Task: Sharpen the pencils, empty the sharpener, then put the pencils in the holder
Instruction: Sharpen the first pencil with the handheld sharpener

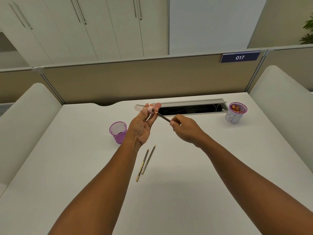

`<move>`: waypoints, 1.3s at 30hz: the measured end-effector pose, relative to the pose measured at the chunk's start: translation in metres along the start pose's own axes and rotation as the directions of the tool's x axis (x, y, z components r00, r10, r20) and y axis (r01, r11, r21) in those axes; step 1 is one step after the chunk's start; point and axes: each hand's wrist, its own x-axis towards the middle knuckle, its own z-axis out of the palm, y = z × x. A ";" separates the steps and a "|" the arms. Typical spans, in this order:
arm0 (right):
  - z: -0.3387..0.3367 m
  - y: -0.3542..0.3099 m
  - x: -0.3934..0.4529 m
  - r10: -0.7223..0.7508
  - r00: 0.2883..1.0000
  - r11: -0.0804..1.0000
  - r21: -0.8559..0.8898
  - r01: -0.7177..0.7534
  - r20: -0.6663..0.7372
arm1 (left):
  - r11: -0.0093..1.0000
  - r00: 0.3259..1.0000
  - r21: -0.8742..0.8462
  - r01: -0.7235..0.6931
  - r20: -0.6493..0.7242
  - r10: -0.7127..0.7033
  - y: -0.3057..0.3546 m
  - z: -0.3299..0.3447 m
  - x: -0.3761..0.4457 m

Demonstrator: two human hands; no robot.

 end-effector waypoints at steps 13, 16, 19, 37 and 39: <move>0.022 0.019 0.006 0.052 0.999 0.991 0.120 -0.053 0.016 | 0.999 0.999 -0.026 0.042 -0.023 -0.042 -0.002 -0.010 0.006; 0.024 0.022 0.011 0.038 0.999 0.991 0.130 -0.038 0.001 | 0.998 0.998 -0.018 0.064 -0.002 -0.064 -0.001 -0.012 0.009; 0.024 0.024 0.017 0.009 1.000 0.996 0.094 -0.007 -0.026 | 0.997 0.997 0.027 0.071 0.024 -0.071 -0.002 -0.014 0.012; -0.001 -0.001 0.037 0.172 0.983 0.985 0.020 -0.174 0.062 | 0.990 0.996 0.132 0.052 0.061 -0.060 -0.012 -0.014 0.025; -0.004 -0.002 0.037 0.193 0.975 0.973 0.109 -0.205 0.112 | 0.992 0.998 0.119 0.046 0.043 -0.052 -0.013 -0.014 0.024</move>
